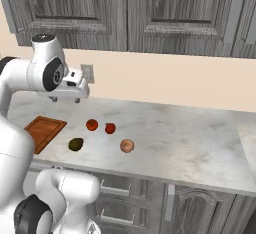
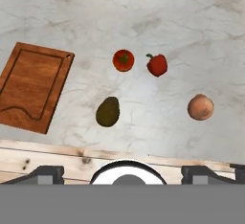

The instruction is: Place the avocado, onion, tomato, and bell pepper on the cutting board.

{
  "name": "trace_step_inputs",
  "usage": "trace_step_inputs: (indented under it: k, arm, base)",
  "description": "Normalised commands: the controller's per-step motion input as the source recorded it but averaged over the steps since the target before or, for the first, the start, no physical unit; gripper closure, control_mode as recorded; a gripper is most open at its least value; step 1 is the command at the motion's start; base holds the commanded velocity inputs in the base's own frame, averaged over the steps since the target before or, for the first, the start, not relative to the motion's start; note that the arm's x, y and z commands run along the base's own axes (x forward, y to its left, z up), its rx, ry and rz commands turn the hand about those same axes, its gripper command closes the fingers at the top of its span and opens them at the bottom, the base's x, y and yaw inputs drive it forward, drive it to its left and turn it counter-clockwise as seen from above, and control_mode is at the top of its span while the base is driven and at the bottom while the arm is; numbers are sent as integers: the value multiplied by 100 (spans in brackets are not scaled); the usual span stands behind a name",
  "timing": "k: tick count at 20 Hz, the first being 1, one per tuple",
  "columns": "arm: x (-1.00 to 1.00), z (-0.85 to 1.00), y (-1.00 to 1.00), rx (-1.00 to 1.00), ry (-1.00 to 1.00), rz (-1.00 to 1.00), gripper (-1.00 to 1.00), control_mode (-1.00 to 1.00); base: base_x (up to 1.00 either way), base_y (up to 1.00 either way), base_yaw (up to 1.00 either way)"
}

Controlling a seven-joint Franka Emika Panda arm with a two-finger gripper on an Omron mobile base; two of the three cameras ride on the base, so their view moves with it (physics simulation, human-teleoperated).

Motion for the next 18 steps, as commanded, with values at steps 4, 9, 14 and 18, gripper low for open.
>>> trace_step_inputs:
  k: [4, 9, 14, 18]
  arm:
    - [-44, -3, 55, 0, -3, 1, -100, -100]
    - [0, -22, 23, 0, 1, 0, -100, -100]
    - [0, -36, 2, 0, 1, 0, -100, -100]
    - [1, -35, 0, 0, 3, 0, -100, -100]
  base:
    - [0, 0, 0]
    - [0, 0, 0]
    - [0, 0, 0]
    - [0, 0, 0]
